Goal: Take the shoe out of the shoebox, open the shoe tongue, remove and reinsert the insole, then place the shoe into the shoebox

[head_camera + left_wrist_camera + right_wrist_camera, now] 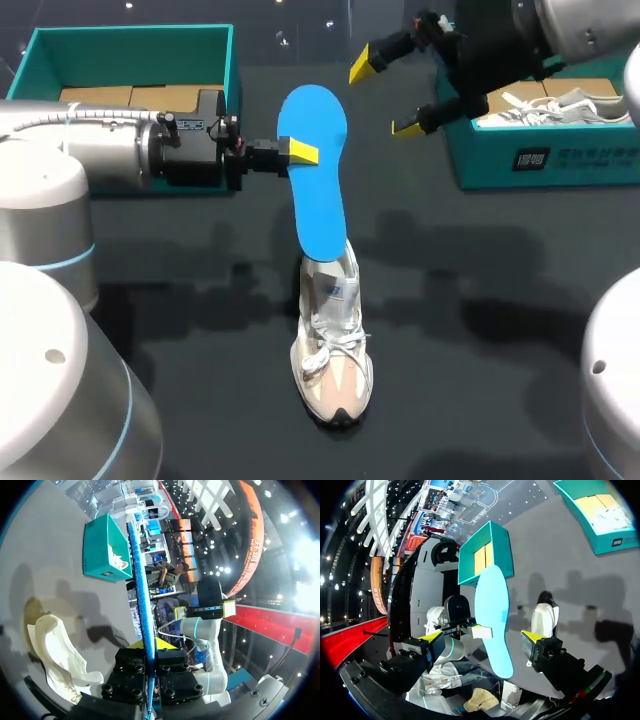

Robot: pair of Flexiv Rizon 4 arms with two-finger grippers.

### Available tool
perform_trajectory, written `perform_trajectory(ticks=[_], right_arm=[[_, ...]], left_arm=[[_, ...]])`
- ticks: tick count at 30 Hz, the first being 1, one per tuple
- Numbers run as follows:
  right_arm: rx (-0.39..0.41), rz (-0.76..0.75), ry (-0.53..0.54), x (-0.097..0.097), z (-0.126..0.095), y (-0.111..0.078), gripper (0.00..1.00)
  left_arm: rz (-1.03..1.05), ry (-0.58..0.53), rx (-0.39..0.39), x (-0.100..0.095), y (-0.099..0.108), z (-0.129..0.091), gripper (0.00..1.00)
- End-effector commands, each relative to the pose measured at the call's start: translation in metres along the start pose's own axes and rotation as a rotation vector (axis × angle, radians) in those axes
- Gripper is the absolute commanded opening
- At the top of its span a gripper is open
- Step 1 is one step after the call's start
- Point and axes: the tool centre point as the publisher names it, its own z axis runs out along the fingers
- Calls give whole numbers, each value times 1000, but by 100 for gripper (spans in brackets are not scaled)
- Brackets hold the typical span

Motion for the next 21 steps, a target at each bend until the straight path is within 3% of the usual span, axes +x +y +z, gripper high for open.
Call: perform_trajectory(ticks=[1, 13, 21], right_arm=[[2, -18, -385, 20, 4, 0, 100], [23, -94, -601, 67, 12, -8, 100], [24, -122, -685, 88, 21, -13, 100]], left_arm=[[1, -1, -1, -1, 0, 1, 0], [1, -1, -1, -1, 0, 1, 0], [1, -1, -1, -1, 0, 1, 0]])
